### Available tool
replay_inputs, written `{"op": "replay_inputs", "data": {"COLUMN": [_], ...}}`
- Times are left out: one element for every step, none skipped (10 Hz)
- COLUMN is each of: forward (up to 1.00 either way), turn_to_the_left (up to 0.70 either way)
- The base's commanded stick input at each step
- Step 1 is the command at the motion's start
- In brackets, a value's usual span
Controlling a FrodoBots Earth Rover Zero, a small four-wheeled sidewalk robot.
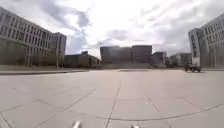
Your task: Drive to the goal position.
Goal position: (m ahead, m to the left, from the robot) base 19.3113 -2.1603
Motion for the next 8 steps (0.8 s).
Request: {"op": "replay_inputs", "data": {"forward": [0.70,0.70,0.70,0.70,0.70,0.70,0.70,0.70], "turn_to_the_left": [0.00,0.00,0.00,0.00,0.00,0.00,0.00,0.00]}}
